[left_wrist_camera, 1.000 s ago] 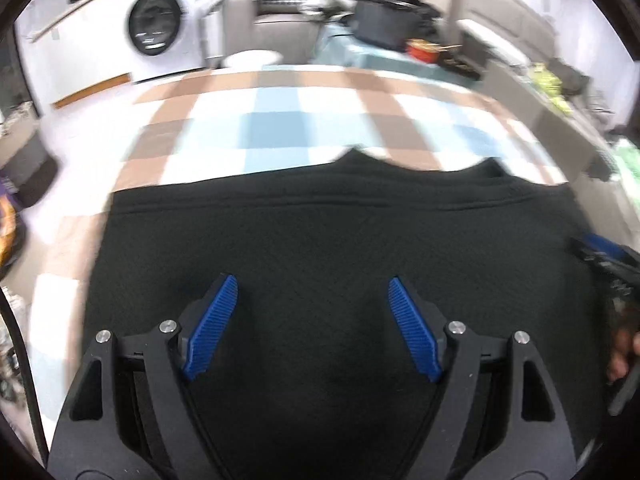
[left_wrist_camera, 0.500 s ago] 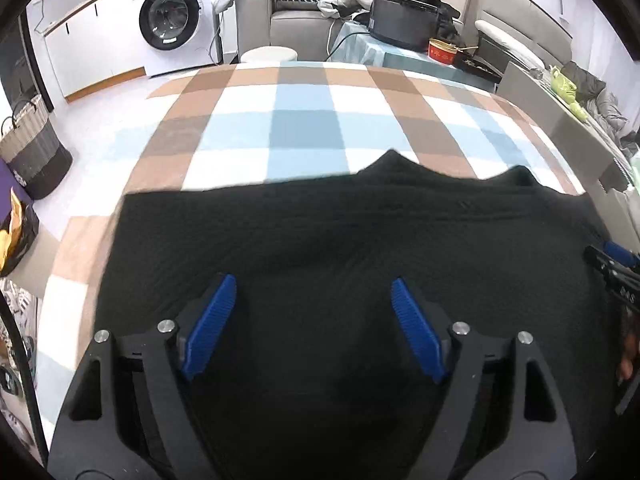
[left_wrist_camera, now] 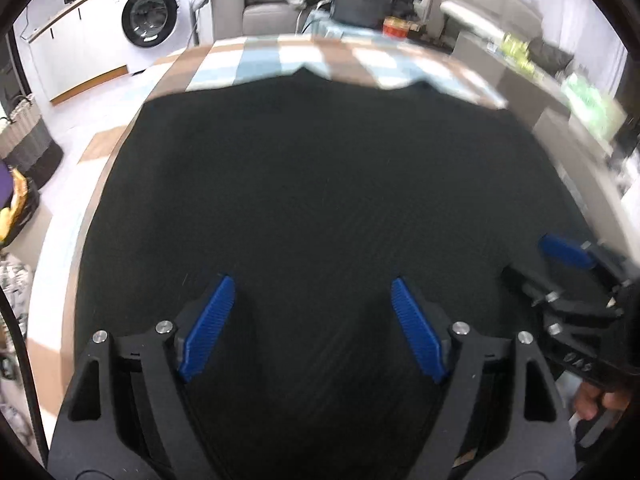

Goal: Fold small clothes

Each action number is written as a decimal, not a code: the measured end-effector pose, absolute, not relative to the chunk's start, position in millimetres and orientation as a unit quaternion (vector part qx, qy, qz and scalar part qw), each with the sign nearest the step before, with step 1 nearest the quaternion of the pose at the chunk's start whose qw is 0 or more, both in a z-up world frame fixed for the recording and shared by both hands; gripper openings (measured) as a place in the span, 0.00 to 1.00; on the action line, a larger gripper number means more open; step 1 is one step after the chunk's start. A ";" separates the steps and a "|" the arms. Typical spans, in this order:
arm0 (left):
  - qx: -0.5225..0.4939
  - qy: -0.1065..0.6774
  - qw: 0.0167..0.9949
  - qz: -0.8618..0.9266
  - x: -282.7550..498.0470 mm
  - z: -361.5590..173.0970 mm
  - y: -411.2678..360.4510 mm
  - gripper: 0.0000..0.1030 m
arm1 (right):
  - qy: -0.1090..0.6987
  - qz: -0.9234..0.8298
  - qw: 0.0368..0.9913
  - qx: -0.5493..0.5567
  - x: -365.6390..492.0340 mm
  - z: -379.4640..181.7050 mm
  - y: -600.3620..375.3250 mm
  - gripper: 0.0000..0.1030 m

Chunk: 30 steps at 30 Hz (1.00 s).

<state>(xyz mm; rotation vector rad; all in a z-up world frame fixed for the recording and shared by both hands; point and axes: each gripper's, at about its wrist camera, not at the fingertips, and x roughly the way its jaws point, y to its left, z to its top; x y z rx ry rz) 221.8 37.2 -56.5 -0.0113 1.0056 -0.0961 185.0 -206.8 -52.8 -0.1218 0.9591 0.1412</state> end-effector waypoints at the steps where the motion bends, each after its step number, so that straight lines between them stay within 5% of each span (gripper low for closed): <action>1: 0.002 0.480 0.876 -0.037 213.8 -58.6 40.5 0.77 | 0.458 0.065 0.884 -0.063 179.0 -53.8 -205.4 0.67; 15: 0.052 0.469 0.879 -0.074 166.1 -51.4 -6.4 0.77 | 0.437 0.091 0.892 -0.077 130.7 -56.3 -189.5 0.70; 30: 0.001 0.477 0.879 -0.005 123.4 -36.7 70.7 0.81 | 0.429 0.017 0.901 -0.059 125.0 -51.3 -252.8 0.75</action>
